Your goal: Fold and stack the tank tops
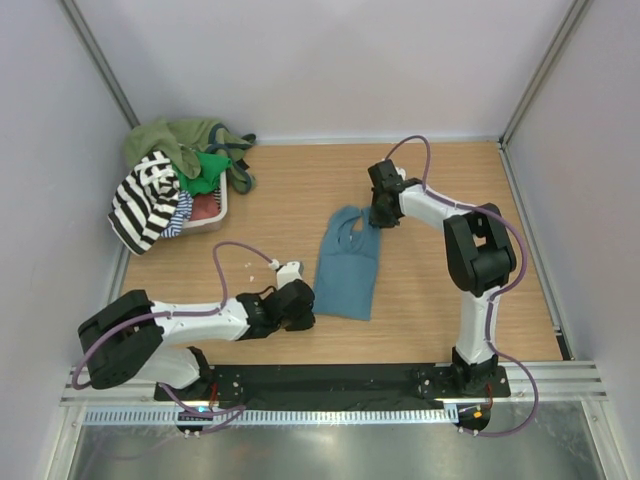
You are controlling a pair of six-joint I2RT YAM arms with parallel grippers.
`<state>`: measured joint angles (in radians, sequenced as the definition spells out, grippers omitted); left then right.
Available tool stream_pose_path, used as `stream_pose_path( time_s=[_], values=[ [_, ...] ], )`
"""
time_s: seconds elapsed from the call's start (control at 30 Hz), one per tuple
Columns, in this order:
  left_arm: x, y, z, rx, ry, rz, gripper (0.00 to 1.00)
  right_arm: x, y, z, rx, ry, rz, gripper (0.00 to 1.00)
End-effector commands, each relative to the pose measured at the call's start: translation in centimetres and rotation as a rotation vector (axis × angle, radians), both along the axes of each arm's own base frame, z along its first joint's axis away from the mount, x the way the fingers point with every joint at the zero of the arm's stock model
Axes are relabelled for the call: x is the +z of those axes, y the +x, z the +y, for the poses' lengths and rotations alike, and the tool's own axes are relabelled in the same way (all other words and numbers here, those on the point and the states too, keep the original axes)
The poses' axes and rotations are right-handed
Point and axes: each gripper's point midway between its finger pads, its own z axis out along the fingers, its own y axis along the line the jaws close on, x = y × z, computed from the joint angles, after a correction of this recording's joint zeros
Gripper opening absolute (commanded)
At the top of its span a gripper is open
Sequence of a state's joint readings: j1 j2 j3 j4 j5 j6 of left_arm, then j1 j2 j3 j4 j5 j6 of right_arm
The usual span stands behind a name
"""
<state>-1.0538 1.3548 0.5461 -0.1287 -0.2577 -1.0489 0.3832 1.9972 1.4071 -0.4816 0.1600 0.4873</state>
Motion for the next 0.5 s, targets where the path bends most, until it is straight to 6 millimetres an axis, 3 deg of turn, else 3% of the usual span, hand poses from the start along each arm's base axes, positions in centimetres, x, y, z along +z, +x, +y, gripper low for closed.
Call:
stream_pose_path(
  time_s=[0.0,0.23,0.47],
  values=[
    [-0.3,-1.3,-0.7,0.014,-0.068,0.026,0.20,2.3,2.2,-0.6,-0.013,-0.032,-0.059,0.32],
    [-0.4,-1.4,-1.0,0.019,-0.077,0.024,0.25,5.7,2.4,0.0,0.000,-0.001,-0.122,0.43],
    [0.6,-0.8,-0.3,0.022,-0.048,-0.021,0.34,6.8,1.9,3.5,0.067,0.075,-0.137,0.55]
  ],
)
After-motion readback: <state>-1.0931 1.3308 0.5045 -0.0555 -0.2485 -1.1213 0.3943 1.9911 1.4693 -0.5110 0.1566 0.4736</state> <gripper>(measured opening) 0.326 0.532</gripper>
